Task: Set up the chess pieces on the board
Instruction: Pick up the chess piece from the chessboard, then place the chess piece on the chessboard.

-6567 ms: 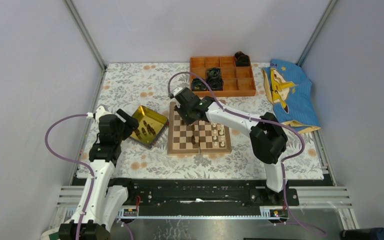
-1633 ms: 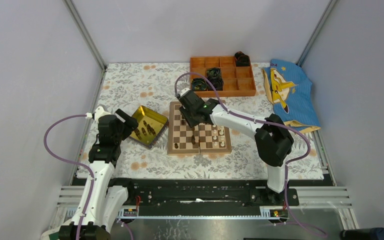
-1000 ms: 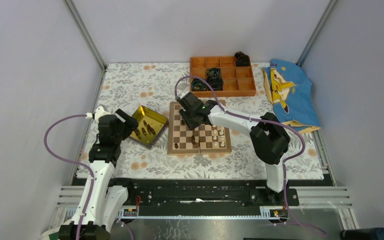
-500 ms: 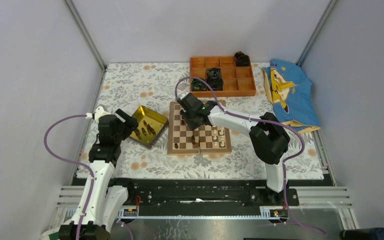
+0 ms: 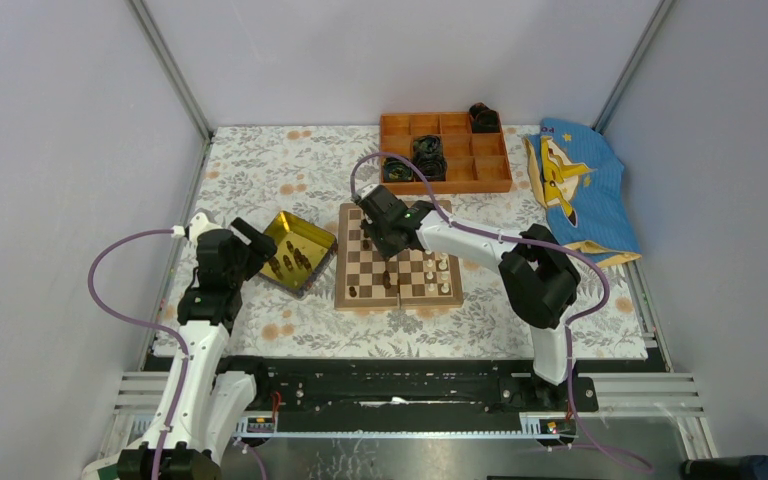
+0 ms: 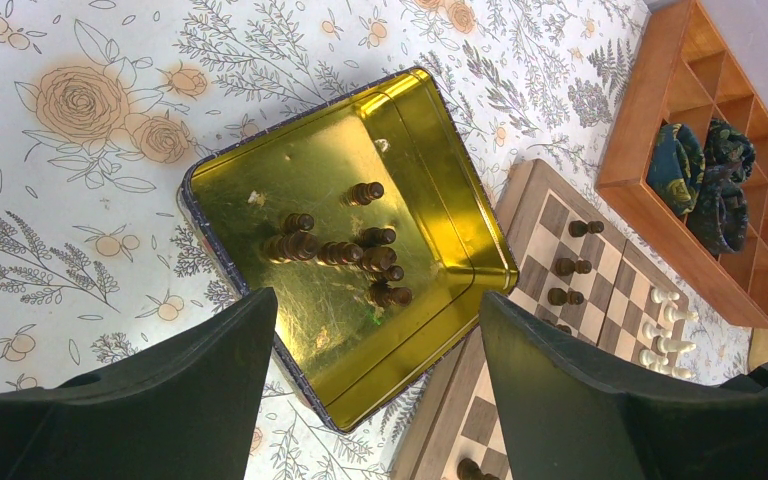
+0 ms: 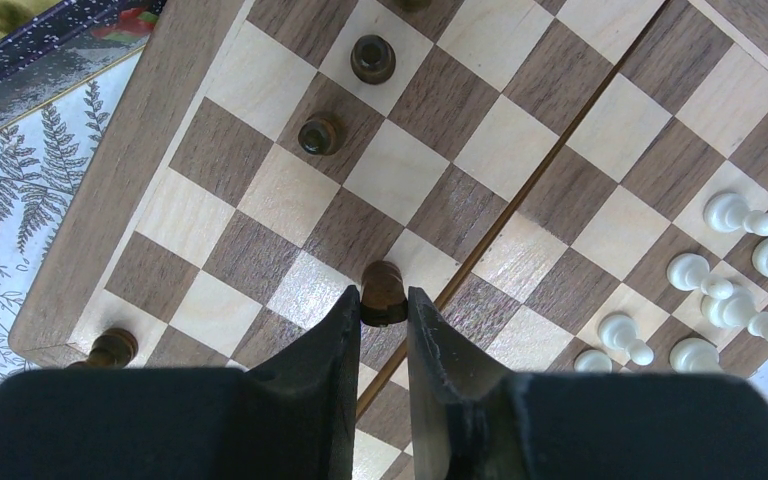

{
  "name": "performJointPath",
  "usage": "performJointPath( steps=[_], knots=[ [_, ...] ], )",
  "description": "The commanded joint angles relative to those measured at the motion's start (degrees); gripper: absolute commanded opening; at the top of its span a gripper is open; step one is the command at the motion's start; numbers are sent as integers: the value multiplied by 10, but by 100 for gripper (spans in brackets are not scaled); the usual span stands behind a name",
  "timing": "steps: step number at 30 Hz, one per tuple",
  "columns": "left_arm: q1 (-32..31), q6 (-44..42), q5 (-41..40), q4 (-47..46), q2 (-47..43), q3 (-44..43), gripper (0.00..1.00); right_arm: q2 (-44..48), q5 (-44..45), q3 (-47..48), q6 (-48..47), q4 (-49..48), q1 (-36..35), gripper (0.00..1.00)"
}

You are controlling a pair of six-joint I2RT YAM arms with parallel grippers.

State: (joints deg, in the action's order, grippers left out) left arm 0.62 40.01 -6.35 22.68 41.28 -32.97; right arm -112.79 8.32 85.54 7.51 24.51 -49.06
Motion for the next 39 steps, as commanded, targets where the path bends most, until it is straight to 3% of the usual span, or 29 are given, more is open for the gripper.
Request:
performJointPath(
  steps=[1,39],
  knots=[
    [-4,2,5,-26,-6,10,82,14,-11,24,-5,2,5,16],
    [-4,1,5,-22,-21,10,82,-16,2,89,3,41,-111,15]
  ],
)
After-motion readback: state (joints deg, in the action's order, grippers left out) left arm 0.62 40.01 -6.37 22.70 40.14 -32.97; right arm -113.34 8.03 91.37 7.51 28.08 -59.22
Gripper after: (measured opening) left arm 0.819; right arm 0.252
